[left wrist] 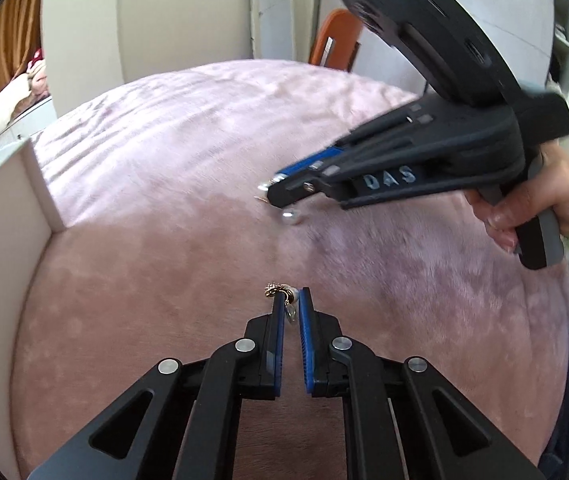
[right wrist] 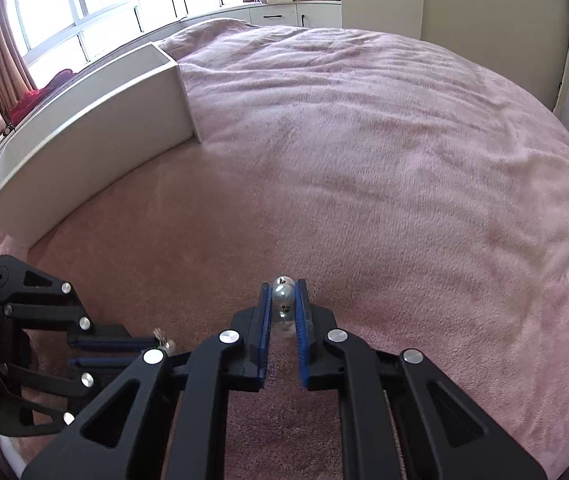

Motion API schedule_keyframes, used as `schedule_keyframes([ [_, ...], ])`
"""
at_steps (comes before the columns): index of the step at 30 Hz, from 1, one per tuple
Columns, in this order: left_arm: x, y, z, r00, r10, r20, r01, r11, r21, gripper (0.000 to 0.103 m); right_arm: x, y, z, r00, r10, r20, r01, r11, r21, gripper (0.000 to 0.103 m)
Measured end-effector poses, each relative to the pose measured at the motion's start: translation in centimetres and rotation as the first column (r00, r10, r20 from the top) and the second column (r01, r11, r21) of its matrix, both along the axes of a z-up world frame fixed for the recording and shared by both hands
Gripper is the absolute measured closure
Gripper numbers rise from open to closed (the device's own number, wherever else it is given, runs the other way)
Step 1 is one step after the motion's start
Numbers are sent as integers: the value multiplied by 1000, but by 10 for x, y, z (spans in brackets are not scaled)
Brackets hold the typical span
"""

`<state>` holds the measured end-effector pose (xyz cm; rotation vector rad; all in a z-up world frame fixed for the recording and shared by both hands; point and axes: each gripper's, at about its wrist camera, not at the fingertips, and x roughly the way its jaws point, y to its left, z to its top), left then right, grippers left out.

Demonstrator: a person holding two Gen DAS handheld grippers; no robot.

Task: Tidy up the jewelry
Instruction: 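Grasp the gold heart earring with the left gripper while the right holds the pearl earring, then carry both earrings over the white tray and open both grippers to drop them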

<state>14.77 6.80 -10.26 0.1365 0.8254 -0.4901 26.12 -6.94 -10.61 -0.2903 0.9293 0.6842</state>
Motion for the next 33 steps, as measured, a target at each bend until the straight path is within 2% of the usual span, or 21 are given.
schedule_keyframes([
  [8,-6,43,42,995,76,65,-73,996,-50,91,-1,21,32,999,12,39,-12,1000,4,91],
  [14,-12,71,85,980,152,128,-136,983,-124,91,-2,55,67,996,38,83,-40,999,20,91],
  [18,-9,93,117,959,223,176,-191,965,-181,91,-2,82,98,994,48,102,-54,997,63,91],
  [22,-12,127,142,932,310,189,-273,941,-201,91,-3,119,128,990,73,122,-84,992,94,91],
  [28,-24,186,151,899,410,152,-384,907,-174,91,-12,177,153,983,116,139,-131,986,100,91],
  [33,-45,227,145,872,468,143,-450,882,-142,91,-22,220,155,982,146,122,-158,982,100,91],
])
